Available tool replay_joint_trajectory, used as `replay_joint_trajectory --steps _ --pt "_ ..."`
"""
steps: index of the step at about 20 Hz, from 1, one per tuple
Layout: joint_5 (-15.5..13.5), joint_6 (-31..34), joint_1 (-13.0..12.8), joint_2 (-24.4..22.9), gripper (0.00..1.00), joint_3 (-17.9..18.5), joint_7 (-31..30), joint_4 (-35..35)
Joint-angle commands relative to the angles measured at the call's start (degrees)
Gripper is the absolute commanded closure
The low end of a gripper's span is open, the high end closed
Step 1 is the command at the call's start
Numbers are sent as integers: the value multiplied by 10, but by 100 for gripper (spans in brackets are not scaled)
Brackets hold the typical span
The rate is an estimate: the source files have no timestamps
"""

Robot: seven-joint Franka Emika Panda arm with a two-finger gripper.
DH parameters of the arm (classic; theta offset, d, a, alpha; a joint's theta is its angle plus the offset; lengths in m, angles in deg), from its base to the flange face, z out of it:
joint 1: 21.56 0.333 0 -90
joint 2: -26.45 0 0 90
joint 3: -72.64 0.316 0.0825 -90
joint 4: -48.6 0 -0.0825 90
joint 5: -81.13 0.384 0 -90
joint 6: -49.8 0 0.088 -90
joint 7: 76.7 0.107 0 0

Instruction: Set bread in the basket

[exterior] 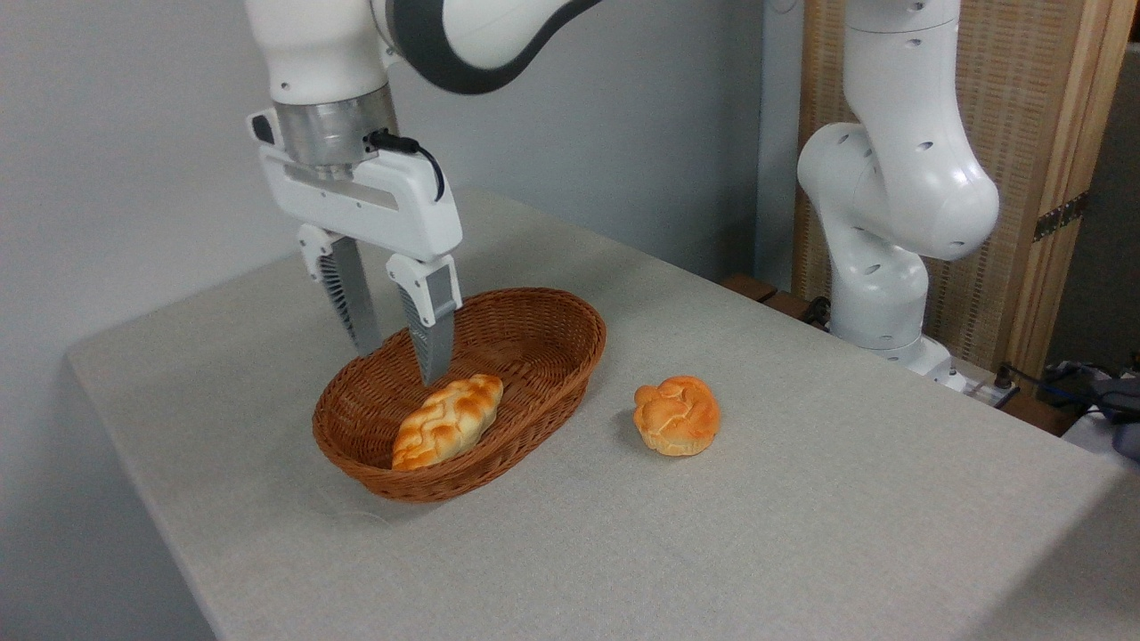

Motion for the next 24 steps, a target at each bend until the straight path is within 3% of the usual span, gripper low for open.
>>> replay_joint_trajectory --steps 1,6,9,24 --pt "8 45 47 -35 0 -17 103 -2" --pt "8 129 59 -34 0 -6 178 -64" --pt "8 155 55 -34 0 -2 182 -82" --pt "1 154 53 -33 0 0 169 -83"
